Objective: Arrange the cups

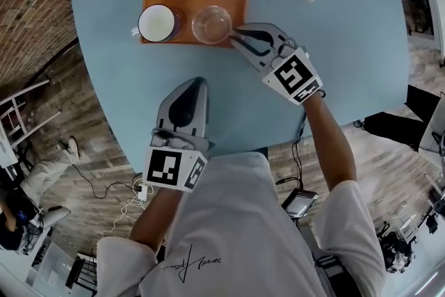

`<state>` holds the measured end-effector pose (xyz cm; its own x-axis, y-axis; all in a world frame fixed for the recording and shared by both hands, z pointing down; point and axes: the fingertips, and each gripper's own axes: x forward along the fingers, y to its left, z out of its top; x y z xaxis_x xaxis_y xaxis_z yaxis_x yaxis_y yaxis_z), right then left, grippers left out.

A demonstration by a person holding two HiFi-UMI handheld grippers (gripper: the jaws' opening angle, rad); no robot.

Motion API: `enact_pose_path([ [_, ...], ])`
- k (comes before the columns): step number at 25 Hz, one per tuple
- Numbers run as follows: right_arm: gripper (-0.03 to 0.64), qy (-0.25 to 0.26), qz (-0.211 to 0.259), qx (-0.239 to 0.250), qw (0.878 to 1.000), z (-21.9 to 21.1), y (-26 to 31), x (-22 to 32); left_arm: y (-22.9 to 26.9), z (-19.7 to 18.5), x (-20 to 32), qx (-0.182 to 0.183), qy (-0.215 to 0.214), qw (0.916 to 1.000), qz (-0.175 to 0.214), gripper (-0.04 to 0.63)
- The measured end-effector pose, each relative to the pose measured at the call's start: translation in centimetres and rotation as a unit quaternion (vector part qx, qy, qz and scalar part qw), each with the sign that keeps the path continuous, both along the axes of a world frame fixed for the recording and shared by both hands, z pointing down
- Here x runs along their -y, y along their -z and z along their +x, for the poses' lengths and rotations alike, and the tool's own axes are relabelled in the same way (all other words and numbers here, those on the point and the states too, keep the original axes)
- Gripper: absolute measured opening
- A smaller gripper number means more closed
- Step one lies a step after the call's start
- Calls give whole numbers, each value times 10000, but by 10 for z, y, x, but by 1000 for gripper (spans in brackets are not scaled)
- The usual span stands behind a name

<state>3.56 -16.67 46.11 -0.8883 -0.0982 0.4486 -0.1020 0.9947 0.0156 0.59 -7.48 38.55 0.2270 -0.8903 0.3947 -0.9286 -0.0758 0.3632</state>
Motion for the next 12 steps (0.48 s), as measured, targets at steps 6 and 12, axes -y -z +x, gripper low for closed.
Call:
enact_pose_path([
  [6,57,-507,-151,203,9984,7,9,5,3,-3,-3,-21,38,10000,36,9],
  [12,57,-968,-172,392,9944,11,22,11,6,-8,-6,-54,100,9999,94,9],
])
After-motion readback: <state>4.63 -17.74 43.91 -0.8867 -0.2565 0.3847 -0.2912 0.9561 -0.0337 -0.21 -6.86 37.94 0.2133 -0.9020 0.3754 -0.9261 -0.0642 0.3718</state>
